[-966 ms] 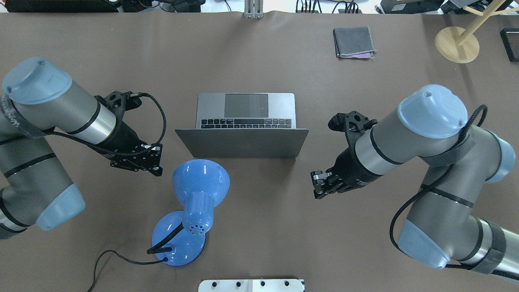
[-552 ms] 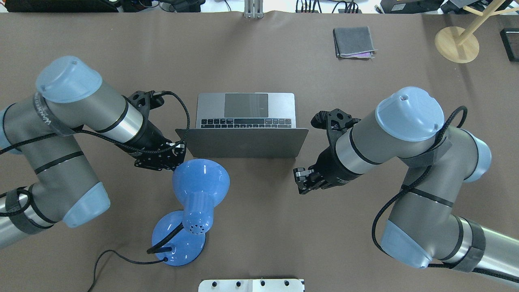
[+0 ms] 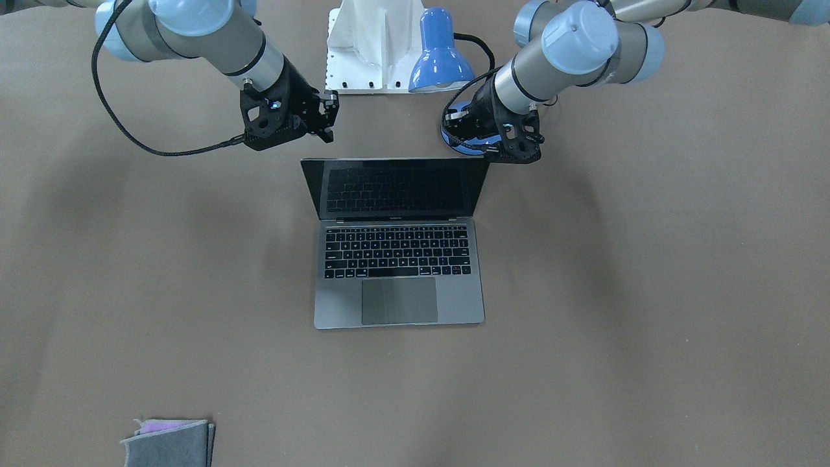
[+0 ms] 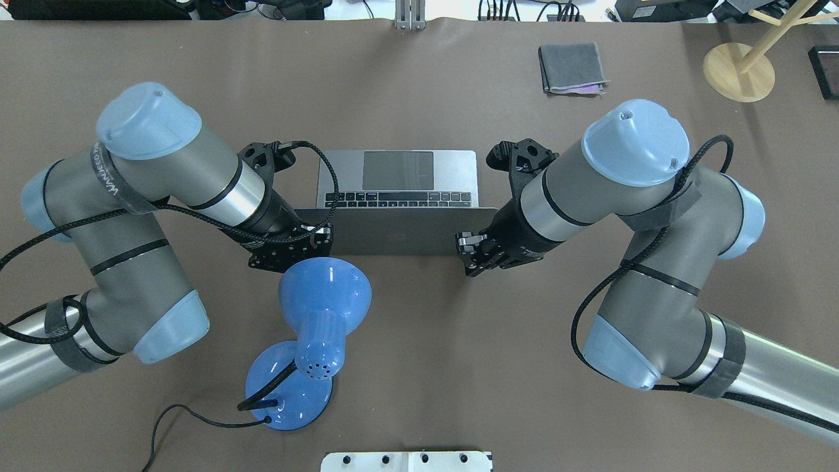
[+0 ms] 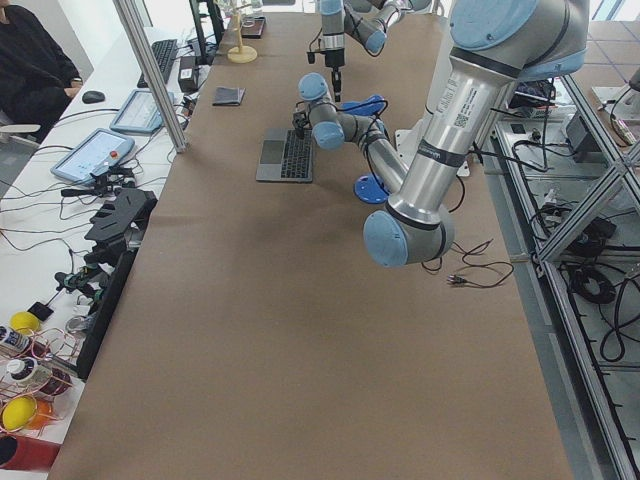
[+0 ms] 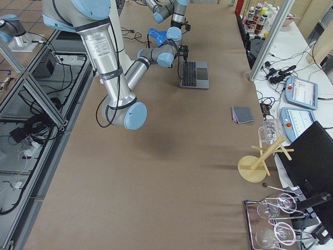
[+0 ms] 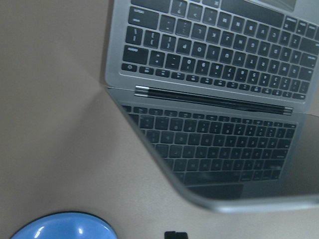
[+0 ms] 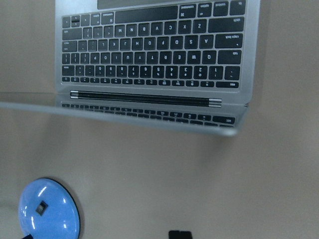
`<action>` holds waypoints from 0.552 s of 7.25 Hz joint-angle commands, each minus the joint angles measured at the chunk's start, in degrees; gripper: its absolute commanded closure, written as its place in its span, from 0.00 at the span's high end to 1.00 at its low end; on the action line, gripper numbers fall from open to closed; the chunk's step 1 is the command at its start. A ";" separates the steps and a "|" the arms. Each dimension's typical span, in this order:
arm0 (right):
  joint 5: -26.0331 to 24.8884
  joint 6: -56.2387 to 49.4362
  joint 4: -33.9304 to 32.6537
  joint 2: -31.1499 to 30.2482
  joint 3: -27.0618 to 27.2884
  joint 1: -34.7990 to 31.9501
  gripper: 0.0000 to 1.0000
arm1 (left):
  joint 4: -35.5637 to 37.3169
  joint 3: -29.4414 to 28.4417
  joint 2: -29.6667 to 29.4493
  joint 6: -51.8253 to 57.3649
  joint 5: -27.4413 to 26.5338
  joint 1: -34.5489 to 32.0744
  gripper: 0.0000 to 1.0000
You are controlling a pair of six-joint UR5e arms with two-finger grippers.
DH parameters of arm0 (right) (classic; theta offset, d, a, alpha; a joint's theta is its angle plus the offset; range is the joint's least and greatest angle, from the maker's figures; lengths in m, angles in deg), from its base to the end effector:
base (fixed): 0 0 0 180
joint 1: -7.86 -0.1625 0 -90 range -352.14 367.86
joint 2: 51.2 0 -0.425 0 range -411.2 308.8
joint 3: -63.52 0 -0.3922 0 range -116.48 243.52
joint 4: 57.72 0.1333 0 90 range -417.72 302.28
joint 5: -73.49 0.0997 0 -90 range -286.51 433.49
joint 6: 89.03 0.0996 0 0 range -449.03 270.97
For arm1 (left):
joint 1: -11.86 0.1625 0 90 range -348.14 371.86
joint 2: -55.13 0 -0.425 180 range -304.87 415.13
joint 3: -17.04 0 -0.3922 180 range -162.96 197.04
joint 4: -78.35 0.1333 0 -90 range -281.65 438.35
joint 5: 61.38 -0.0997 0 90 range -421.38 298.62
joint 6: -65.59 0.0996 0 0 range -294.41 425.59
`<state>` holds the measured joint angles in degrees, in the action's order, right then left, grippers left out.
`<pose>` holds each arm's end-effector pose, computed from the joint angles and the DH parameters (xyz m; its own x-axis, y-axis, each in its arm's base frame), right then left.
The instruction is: Close laptop
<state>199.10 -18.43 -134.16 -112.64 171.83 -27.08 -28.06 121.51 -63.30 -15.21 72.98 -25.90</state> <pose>-0.4413 -0.4002 0.2028 0.3983 -0.0511 0.9158 0.0868 0.9961 0.0179 0.4368 -0.4188 0.2199 0.3923 -0.1593 -0.9059 -0.1016 0.9714 -0.2148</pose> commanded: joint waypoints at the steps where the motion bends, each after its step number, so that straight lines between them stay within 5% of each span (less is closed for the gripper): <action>1: -0.88 -0.02 -0.02 3.77 -3.62 -1.17 0.00 | -0.19 -3.19 -3.54 0.20 -4.43 -0.21 0.00; 4: -2.47 0.15 6.35 7.29 -12.29 -3.28 0.00 | -0.72 -7.77 -7.24 0.38 -6.64 -2.57 0.00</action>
<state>196.96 -18.59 -132.11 -106.80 163.95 -29.17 -28.42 115.62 -68.67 -14.83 68.02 -27.32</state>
